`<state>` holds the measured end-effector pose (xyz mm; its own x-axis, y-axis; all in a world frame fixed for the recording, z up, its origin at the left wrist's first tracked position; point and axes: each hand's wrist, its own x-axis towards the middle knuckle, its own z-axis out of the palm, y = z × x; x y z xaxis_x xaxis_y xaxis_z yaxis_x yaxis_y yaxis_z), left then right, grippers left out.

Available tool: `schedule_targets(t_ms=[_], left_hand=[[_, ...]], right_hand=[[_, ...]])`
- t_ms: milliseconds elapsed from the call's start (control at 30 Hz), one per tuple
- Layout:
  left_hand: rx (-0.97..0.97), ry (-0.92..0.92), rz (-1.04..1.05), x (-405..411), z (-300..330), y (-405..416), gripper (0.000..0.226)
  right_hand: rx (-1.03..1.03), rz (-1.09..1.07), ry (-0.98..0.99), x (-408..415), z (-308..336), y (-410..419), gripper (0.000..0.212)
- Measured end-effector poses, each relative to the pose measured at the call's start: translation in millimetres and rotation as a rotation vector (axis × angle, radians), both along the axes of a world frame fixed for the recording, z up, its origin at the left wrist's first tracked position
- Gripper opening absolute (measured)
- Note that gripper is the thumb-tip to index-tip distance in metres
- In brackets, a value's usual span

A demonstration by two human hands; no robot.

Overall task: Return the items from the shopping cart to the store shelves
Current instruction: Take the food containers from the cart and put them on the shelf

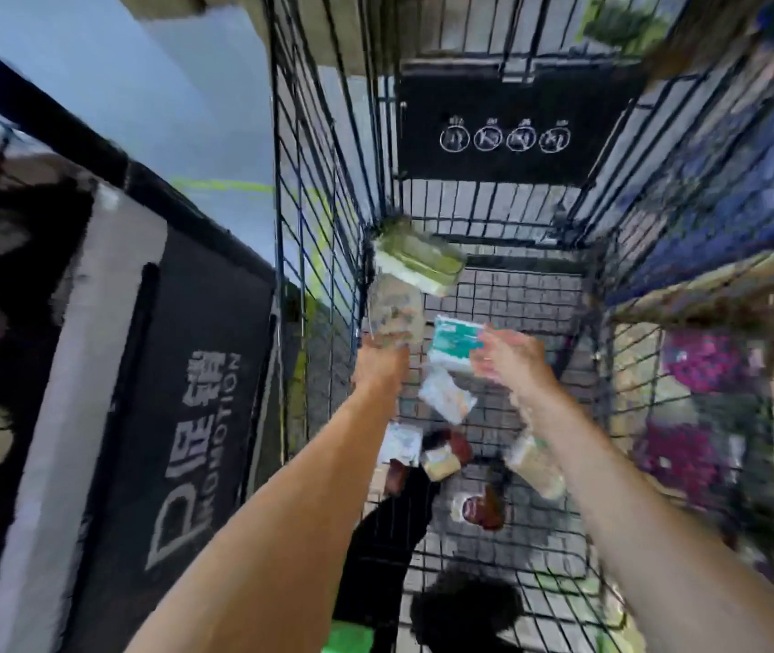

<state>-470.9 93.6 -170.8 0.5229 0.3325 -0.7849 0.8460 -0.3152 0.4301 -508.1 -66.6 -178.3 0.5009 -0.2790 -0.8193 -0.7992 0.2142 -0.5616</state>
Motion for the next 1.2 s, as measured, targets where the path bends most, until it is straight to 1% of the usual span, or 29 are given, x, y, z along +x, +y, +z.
schedule_targets(t_ms=[67, 100, 167, 200, 233, 267, 300, 367, 433, 500, 533, 600, 667, 767, 833, 900, 967, 1000, 1033, 1067, 1100, 1200], left_hand=[[-0.01, 0.025, 0.09, 1.7, -30.8, -1.4, 0.055], [-0.064, 0.024, 0.17, 2.7, -44.8, -3.7, 0.062], [-0.135, 0.017, 0.292, -0.1, -69.6, -7.8, 0.081], [-0.133, 0.016, 0.335, -1.9, -79.4, -9.3, 0.076], [-0.131, 0.01, 0.38, -1.4, -90.3, -10.6, 0.063], [-0.098, 0.021, 0.443, 1.0, -99.2, -12.9, 0.052], [-0.061, 0.003, 0.499, 5.2, -106.2, -14.8, 0.048], [-0.067, 0.03, 0.62, 14.2, -113.6, -22.3, 0.054], [-0.114, 0.11, 0.692, 20.1, -103.4, -30.8, 0.061], [-0.155, 0.129, 0.746, 19.7, -101.5, -33.5, 0.063], [-0.144, 0.13, 0.76, 15.2, -102.1, -34.3, 0.061], [-0.135, 0.081, 0.76, 8.5, -98.2, -33.8, 0.058], [-0.152, 0.0, 0.755, 4.1, -88.8, -37.5, 0.054], [-0.141, -0.151, 0.74, 3.0, -64.4, -40.1, 0.052], [-0.199, -0.231, 0.751, 0.8, -40.5, -42.2, 0.047], [-0.309, -0.307, 0.717, -2.7, -13.2, -43.7, 0.037], [-0.437, -0.37, 0.646, -7.4, 14.6, -44.9, 0.026], [-0.494, -0.401, 0.599, -8.5, 29.1, -45.3, 0.032], [-0.561, -0.426, 0.561, -10.6, 44.4, -45.7, 0.042], [-0.616, -0.437, 0.482, -12.7, 64.8, -49.7, 0.05], [-0.653, -0.444, 0.414, -13.7, 77.7, -49.9, 0.054], [-0.785, -0.421, 0.113, -25.1, 135.8, -61.0, 0.056]], right_hand=[[0.028, -0.051, 0.028, 25.4, -30.6, -0.9, 0.02], [0.02, -0.069, 0.03, 39.5, -42.1, -2.0, 0.024], [-0.048, -0.117, -0.004, 66.0, -64.5, -3.2, 0.027], [-0.074, -0.129, -0.03, 76.0, -71.8, -3.4, 0.028], [-0.076, -0.135, -0.046, 87.5, -81.2, -2.1, 0.028], [-0.054, -0.134, -0.046, 96.8, -90.7, 0.9, 0.029], [-0.018, -0.126, -0.042, 105.0, -99.2, 4.9, 0.032], [0.047, -0.127, -0.036, 116.7, -116.0, 12.9, 0.04], [0.103, -0.186, -0.04, 122.7, -118.0, 19.3, 0.05], [0.15, -0.292, -0.08, 121.5, -111.7, 22.4, 0.049], [0.168, -0.334, -0.118, 116.6, -105.1, 21.9, 0.049], [0.187, -0.381, -0.212, 103.3, -87.7, 20.8, 0.05], [0.18, -0.418, -0.308, 84.6, -64.5, 14.5, 0.056], [0.108, -0.484, -0.397, 54.4, -30.0, 2.2, 0.058], [0.063, -0.554, -0.445, 33.4, 0.5, -8.7, 0.058], [0.016, -0.623, -0.496, 13.5, 34.9, -17.2, 0.057], [-0.095, -0.634, -0.553, -3.1, 68.9, -19.8, 0.055], [-0.183, -0.63, -0.6, -9.9, 89.6, -20.1, 0.054], [-0.259, -0.633, -0.668, -17.9, 110.1, -20.3, 0.054], [-0.328, -0.658, -0.734, -28.0, 138.6, -23.6, 0.054], [-0.36, -0.681, -0.787, -33.0, 156.9, -24.6, 0.054], [-0.415, -0.796, -0.897, -61.8, 220.3, -41.3, 0.05]])
